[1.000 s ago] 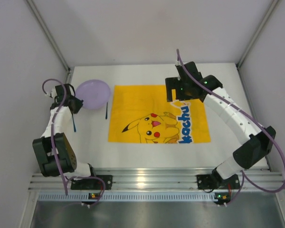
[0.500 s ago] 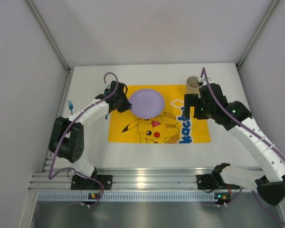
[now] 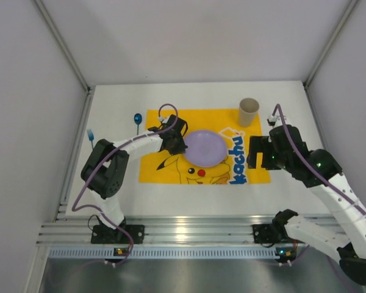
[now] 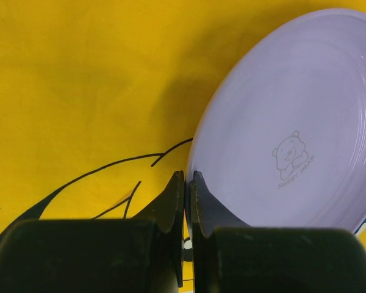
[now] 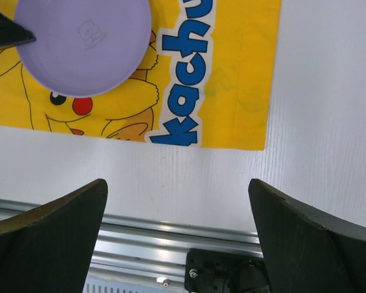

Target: Set the dinner table for one person

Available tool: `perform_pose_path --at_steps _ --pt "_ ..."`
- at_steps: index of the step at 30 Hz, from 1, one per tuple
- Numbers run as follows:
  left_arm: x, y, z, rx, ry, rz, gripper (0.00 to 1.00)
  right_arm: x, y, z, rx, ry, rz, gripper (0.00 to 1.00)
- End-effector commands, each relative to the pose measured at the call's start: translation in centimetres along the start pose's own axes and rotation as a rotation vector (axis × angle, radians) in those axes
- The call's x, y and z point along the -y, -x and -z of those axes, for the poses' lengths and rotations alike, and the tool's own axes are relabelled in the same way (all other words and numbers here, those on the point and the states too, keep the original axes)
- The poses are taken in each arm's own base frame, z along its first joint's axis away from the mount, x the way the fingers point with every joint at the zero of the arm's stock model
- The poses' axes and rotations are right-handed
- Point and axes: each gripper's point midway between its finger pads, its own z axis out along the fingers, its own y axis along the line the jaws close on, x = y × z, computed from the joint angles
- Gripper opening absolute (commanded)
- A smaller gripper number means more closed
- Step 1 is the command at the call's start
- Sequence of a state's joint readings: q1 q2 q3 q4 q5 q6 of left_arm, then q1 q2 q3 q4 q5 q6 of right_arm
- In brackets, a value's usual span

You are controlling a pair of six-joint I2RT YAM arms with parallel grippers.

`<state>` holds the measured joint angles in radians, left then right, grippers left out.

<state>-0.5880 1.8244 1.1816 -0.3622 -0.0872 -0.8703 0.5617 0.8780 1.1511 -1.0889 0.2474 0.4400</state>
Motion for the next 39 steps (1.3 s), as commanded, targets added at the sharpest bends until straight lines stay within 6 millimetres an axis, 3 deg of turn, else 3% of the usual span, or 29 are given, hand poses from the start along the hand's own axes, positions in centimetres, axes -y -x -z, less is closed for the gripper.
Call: perform_pose_path --at_steps 1,4,5,7,11,16,18,21,24,32,35,39 --pt "1.1 -0.1 0.1 -0.005 -0.024 -0.035 0.04 0.5 -0.1 -0.1 -0.025 -0.029 0.031 1.0" --pt "2.4 0.5 1.5 0.012 -0.097 -0.054 0.29 0.1 0.4 -0.6 -0.032 -0.03 0.043 1.0" --pt "2.7 0.7 2.1 0.023 -0.11 -0.057 0.43 -0.1 0.6 -0.8 -0.03 -0.026 0.044 1.0" --pt "2.9 2.2 3.8 0.08 -0.11 -0.064 0.47 -0.7 0.9 -1.3 -0.035 -0.013 0.04 1.0" --pt "0.6 6.1 7.3 0.199 -0.015 -0.083 0.49 -1.5 1.3 -2.1 -0.046 0.002 0.027 1.0" --pt "-6.7 12.0 9.4 0.286 0.144 -0.066 0.48 -1.5 1.3 -2.5 -0.048 -0.007 0.019 1.0" --pt "-10.0 13.2 9.0 0.279 0.211 -0.051 0.47 -1.2 1.1 -2.4 -0.051 -0.017 0.023 1.0" --pt "-13.2 14.1 7.6 0.245 0.282 -0.103 0.44 -0.6 0.5 -2.6 -0.059 -0.043 0.014 1.0" --pt "-15.0 14.8 5.9 0.216 0.322 -0.11 0.41 -0.4 0.1 -2.7 -0.064 -0.055 -0.001 1.0" --pt "-17.7 18.1 1.8 0.172 0.379 -0.107 0.37 -0.8 1.0 -4.2 -0.082 -0.094 -0.011 1.0" --pt "-17.7 20.4 1.1 0.19 0.369 -0.101 0.36 -1.2 1.9 -4.8 -0.082 -0.104 -0.005 1.0" --pt "-17.4 21.3 -0.2 0.176 0.328 -0.114 0.36 -1.8 3.0 -5.7 -0.081 -0.108 0.003 1.0"
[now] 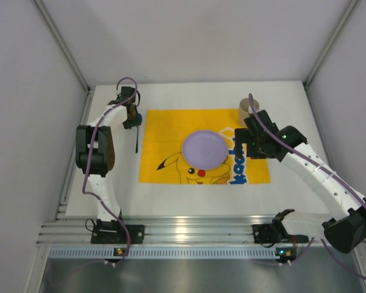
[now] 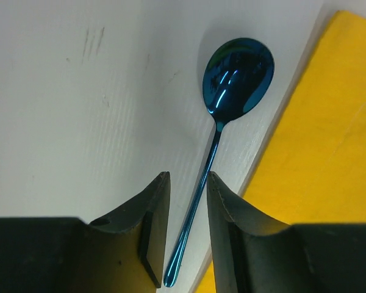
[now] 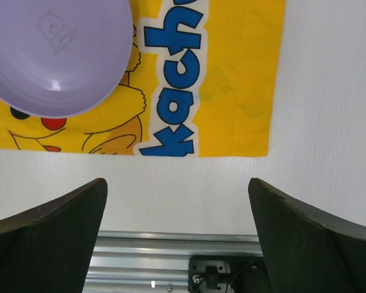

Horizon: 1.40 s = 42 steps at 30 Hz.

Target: Set the dinner table for one person

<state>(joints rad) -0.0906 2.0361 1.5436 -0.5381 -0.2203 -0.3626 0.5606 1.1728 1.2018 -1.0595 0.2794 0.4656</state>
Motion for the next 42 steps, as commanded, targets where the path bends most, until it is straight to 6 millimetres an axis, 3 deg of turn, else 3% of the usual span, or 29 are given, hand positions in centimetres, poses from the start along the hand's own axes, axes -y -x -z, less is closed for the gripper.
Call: perform_pose_path --at_steps 1,8,10,15,24,29,32,34,36,40,42 --pt "1.0 1.5 -0.6 0.009 -0.065 -0.026 0.36 -0.8 3.1 0.2 0.076 0.007 -0.024 1.0" --pt "2.7 0.3 -1.7 -0.042 -0.173 -0.05 0.36 -1.8 4.3 -1.0 0.055 0.001 -0.001 1.0" --pt "3.0 0.6 -1.5 -0.024 -0.192 -0.057 0.4 -2.0 4.4 -1.5 0.046 0.0 0.001 0.99" --pt "2.1 -0.3 -2.9 -0.048 -0.146 -0.07 0.43 -2.6 4.6 -2.4 0.028 0.005 0.013 1.0" --pt "-0.6 -3.0 -6.3 -0.144 -0.006 -0.133 0.26 -2.5 5.1 -3.1 0.011 -0.001 0.031 1.0" --pt "-2.2 -4.6 -7.1 -0.192 0.081 -0.203 0.2 -1.9 5.5 -3.5 0.009 -0.003 0.026 1.0" --pt "-2.7 -5.6 -7.4 -0.215 0.105 -0.22 0.13 -1.6 5.6 -3.8 0.001 0.002 0.015 1.0" --pt "-2.9 -6.0 -7.5 -0.23 0.11 -0.216 0.01 -1.5 5.7 -3.8 0.001 0.006 0.017 1.0" --pt "-2.7 -6.3 -7.3 -0.247 0.098 -0.213 0.0 -1.3 5.8 -3.8 0.004 0.005 0.016 1.0" --pt "-2.1 -5.4 -6.1 -0.232 0.084 -0.184 0.0 -1.4 5.9 -3.7 0.015 0.02 0.019 1.0" --pt "-1.8 -3.7 -4.7 -0.18 0.094 -0.19 0.0 -1.5 6.0 -3.6 0.024 0.03 0.021 1.0"
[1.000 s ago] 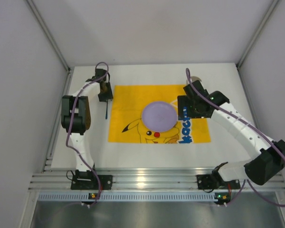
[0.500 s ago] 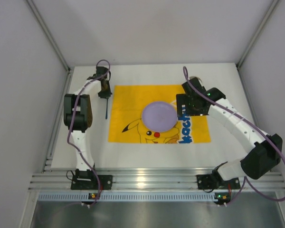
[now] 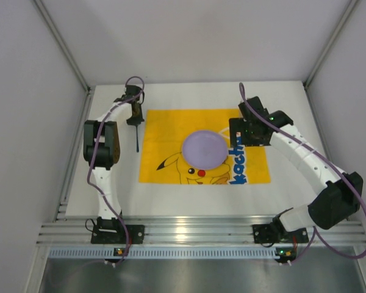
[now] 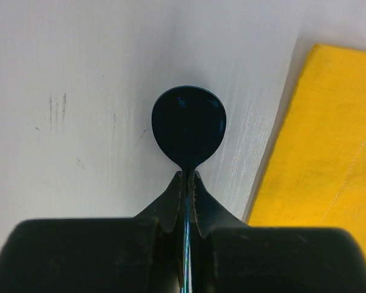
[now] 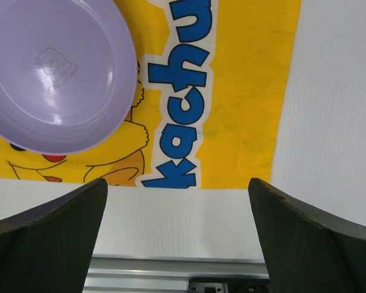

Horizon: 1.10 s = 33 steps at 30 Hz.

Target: Set the dinner table for one person

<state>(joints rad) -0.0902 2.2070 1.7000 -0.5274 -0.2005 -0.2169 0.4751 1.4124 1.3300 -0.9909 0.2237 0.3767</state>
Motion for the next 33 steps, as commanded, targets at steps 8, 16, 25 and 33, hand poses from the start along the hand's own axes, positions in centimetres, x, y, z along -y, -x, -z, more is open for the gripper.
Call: perform_pose_path --at_steps 8,16,25,33 --pt "-0.6 0.4 6.6 -0.049 0.057 0.018 0.0 -2.5 4.5 2.4 0.166 0.155 0.002 1.0" --pt "4.7 2.2 15.0 0.038 -0.047 0.034 0.0 -7.8 7.2 4.4 0.231 0.432 -0.049 1.0" --pt "12.6 0.3 23.7 0.047 -0.297 0.11 0.0 -13.5 7.6 7.2 0.266 0.797 -0.152 1.0" --pt "18.1 -1.4 29.1 0.035 -0.459 0.121 0.0 -15.2 5.8 8.9 0.274 0.99 -0.195 1.0"
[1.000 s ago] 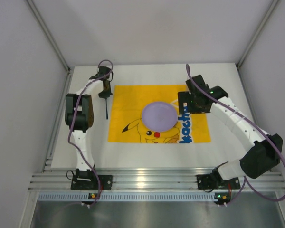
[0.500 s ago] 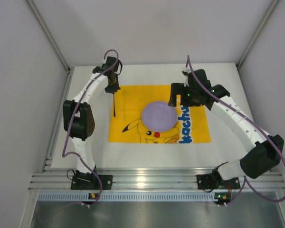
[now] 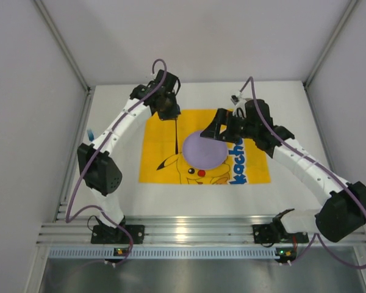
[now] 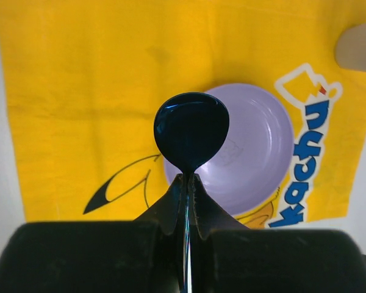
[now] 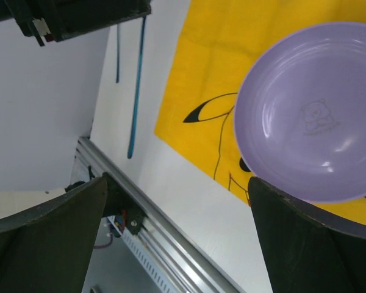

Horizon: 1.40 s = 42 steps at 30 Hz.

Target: Set the dinner table for one person

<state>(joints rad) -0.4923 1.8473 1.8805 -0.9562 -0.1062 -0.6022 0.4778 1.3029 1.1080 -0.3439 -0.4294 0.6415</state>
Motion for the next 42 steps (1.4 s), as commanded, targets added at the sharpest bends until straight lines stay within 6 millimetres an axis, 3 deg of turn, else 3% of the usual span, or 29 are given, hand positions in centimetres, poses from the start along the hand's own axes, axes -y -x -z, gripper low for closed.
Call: perform_pose_path --at_steps 1,6,12,18,21,22,24,25,28,32,33,34,36,37,38,40,41,42 --pt "3.8 -0.1 3.8 0.012 -0.128 0.054 0.0 -4.4 1.7 1.1 0.093 0.198 0.024 1.0" --pt "7.0 -1.4 5.0 0.012 -0.199 0.033 0.0 -4.5 0.9 0.1 0.079 0.23 -0.003 1.0" --pt "9.1 -1.9 6.2 0.003 -0.254 0.046 0.0 -4.2 -0.5 -1.6 0.045 0.228 -0.012 0.97" --pt "10.7 -1.9 6.7 -0.011 -0.31 0.065 0.0 -4.9 -2.2 -3.3 0.006 0.24 0.002 0.87" --pt "11.2 -1.8 6.7 -0.009 -0.326 0.064 0.0 -4.9 -3.2 -4.3 -0.025 0.229 0.006 0.72" --pt "11.1 -1.9 6.6 -0.009 -0.32 0.062 0.0 -4.7 -3.5 -4.7 -0.037 0.223 0.003 0.56" --pt "11.0 -2.0 6.6 -0.008 -0.315 0.055 0.0 -4.4 -3.8 -5.0 -0.053 0.212 0.005 0.41" --pt "10.9 -1.8 6.6 0.0 -0.311 0.053 0.0 -4.4 -3.7 -5.2 -0.053 0.208 0.008 0.26" --pt "10.5 -1.7 6.7 0.014 -0.303 0.039 0.0 -3.9 -3.6 -5.1 -0.051 0.173 0.026 0.0" --pt "7.8 -1.9 5.3 0.044 -0.188 0.004 0.0 -2.9 -2.3 -4.0 -0.026 0.102 0.07 0.0" --pt "7.1 -2.1 4.9 0.046 -0.164 -0.021 0.05 -2.4 -2.3 -3.4 -0.036 0.074 0.066 0.0" --pt "6.2 -2.2 4.9 0.048 -0.137 -0.032 0.2 -1.9 -2.0 -3.0 -0.023 0.047 0.069 0.0" --pt "3.2 -2.8 3.8 0.053 -0.031 -0.059 0.3 -0.5 -1.5 -1.6 -0.007 -0.005 0.071 0.0" --pt "2.3 -2.6 4.4 0.078 -0.018 -0.063 0.41 0.2 -1.4 -1.1 -0.001 -0.026 0.07 0.0" --pt "-0.1 -3.7 3.3 0.058 0.042 -0.066 0.45 1.0 -0.8 -0.1 0.023 -0.045 0.078 0.0" --pt "-3.1 -3.5 4.0 0.091 0.085 -0.051 0.54 3.9 -1.5 1.0 0.012 -0.13 0.062 0.0" --pt "-6.3 -4.4 2.8 0.068 0.143 -0.016 0.58 4.9 -1.8 1.8 0.012 -0.162 0.077 0.0" --pt "-7.7 -4.1 3.8 0.092 0.14 0.006 0.59 6.6 -2.5 2.0 0.0 -0.204 0.065 0.0"
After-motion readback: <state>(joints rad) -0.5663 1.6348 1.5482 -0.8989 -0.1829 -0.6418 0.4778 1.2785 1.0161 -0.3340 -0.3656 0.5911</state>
